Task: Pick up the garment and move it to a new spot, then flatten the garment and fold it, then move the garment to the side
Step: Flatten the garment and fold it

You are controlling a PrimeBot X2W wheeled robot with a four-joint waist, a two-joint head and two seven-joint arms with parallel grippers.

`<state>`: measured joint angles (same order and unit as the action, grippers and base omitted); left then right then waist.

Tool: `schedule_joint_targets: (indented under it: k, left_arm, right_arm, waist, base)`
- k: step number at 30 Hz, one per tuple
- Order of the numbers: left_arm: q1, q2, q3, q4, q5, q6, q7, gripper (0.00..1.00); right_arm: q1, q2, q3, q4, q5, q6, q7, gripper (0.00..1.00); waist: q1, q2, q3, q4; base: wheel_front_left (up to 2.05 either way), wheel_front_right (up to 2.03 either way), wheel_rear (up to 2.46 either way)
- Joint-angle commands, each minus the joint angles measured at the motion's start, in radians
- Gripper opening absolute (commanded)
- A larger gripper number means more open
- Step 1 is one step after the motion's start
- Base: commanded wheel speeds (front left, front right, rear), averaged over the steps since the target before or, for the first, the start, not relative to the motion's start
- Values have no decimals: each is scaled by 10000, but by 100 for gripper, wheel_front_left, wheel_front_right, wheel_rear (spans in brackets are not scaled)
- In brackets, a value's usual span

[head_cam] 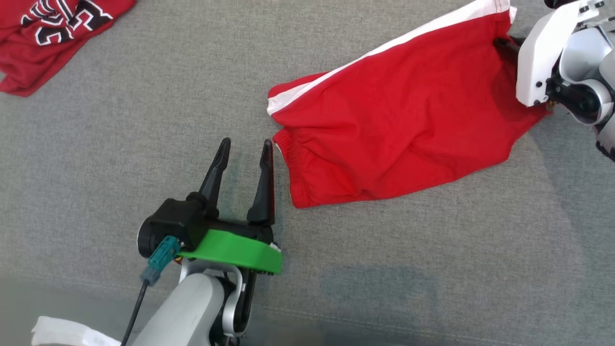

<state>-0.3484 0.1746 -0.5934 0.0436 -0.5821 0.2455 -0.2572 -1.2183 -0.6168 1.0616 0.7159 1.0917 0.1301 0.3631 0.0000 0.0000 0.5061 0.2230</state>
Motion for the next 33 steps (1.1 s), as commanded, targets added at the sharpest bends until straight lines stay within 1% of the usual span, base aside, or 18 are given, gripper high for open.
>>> schedule_joint_targets:
  k: [1, 4, 5, 8, 14, 16, 17, 20, 22, 24, 28, 29, 30, 33]
  left_arm:
    - [301, 151, 128, 163, -116, -113, -65, 100]
    - [697, 397, 242, 384, -219, -272, -77, 100]
    - [697, 397, 242, 384, -219, -272, -77, 100]
    - [1153, 719, 402, 466, -335, -345, -79, 100]
    - [1899, 1254, 581, 135, -563, -288, 40, 100]
    - [2116, 1385, 582, 6, -599, -262, 72, 100]
    - [2360, 1381, 633, -156, -796, -335, 82, 100]
    - [2582, 1474, 610, -270, -734, -342, 52, 100]
    - [2691, 1466, 584, -283, -712, -367, 27, 100]
    - [2781, 1450, 584, -245, -687, -396, 1, 100]
    - [3000, 1372, 611, -165, -654, -404, -10, 100]
    - [3025, 1345, 581, -157, -578, -429, -29, 100]
    - [3004, 1340, 540, -136, -534, -437, -36, 100]
    - [2864, 1279, 434, -54, -438, -516, -47, 100]
  right_arm:
    - [759, 162, -5, 115, 314, 8, 9, 0]
    - [1251, 82, -309, 157, 774, 2, -27, 0]
    - [1251, 82, -309, 157, 774, 2, -27, 0]
    - [1830, -84, -629, 264, 1254, -9, -128, 0]
    - [3058, -639, -1383, 319, 2280, -8, -452, 0]
    - [3453, -852, -1686, 567, 2585, -4, -642, 0]
    - [3789, -1127, -1965, 948, 2821, -3, -871, 0]
    - [4167, -1538, -2367, 1665, 3069, -3, -1215, 0]
    - [4232, -1695, -2554, 1928, 3135, 2, -1458, 0]
    - [4144, -1641, -2724, 1826, 3213, 6, -1712, 0]
    - [3874, -1230, -2881, 959, 3261, 5, -2018, 0]
    - [3778, -762, -2862, 471, 3258, 5, -2059, 0]
    - [3770, -488, -2834, 258, 3284, 6, -2034, 0]
    - [3725, 352, -2756, -30, 3196, 5, -2131, 0]
  waist:
    - [0, 0, -549, -463]
    - [0, 0, -1221, -942]
    - [0, 0, -1221, -942]
    - [0, 0, -1933, -1462]
    - [0, 0, -2714, -2149]
    - [0, 0, -2834, -2272]
    - [0, 0, -2921, -2331]
    - [0, 0, -3051, -2311]
    - [0, 0, -3136, -2273]
    - [0, 0, -3237, -2263]
    - [0, 0, -3490, -2300]
    - [0, 0, -3542, -2283]
    - [0, 0, -3557, -2239]
    - [0, 0, -3544, -2067]
  base:
    - [0, 0, 0]
    - [0, 0, 0]
    - [0, 0, 0]
    - [0, 0, 0]
    - [0, 0, 0]
    - [0, 0, 0]
    - [0, 0, 0]
    - [0, 0, 0]
    - [0, 0, 0]
    - [0, 0, 0]
    - [0, 0, 0]
    - [0, 0, 0]
    - [0, 0, 0]
    - [0, 0, 0]
